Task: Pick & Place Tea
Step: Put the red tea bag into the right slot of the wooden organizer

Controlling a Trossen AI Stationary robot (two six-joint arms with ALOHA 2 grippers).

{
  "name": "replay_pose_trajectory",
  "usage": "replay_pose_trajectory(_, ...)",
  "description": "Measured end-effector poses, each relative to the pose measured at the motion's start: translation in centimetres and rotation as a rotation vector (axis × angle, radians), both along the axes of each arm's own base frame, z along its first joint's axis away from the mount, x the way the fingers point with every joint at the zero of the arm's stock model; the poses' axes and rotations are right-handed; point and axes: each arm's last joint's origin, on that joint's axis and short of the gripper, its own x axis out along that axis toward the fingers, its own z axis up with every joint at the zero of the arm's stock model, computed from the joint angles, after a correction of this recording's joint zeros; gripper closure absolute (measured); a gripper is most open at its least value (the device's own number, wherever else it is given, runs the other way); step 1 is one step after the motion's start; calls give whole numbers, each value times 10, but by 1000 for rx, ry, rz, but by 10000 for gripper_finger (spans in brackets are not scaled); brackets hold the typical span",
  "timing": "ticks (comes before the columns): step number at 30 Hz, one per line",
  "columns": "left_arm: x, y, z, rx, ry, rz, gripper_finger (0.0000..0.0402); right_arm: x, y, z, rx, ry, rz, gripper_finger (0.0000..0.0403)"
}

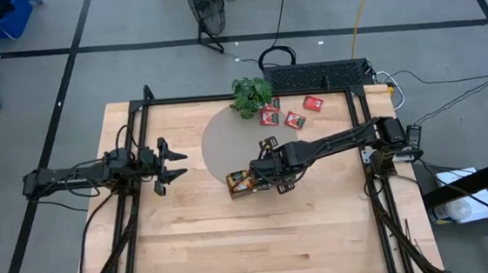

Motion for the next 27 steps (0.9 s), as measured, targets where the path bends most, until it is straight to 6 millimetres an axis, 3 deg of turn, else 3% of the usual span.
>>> replay_pose_trajectory(8, 0, 0, 0, 0, 0, 0, 188, 0, 1, 0, 36, -12, -40, 278)
replay_pose_trajectory(12, 0, 0, 0, 0, 0, 0, 188, -5, 0, 7, -53, -27, -60, 283)
replay_pose_trajectory(15, 0, 0, 0, 0, 0, 0, 188, -13, 0, 19, -40, -24, -49, 310)
replay_pose_trajectory(18, 0, 0, 0, 0, 0, 0, 188, -16, 0, 23, 75, -14, -32, 376)
replay_pose_trajectory(21, 0, 0, 0, 0, 0, 0, 188, -19, -1, 15, 144, 24, -24, 397)
replay_pose_trajectory(27, 0, 0, 0, 0, 0, 0, 188, -27, -2, -19, 233, 88, -14, 402)
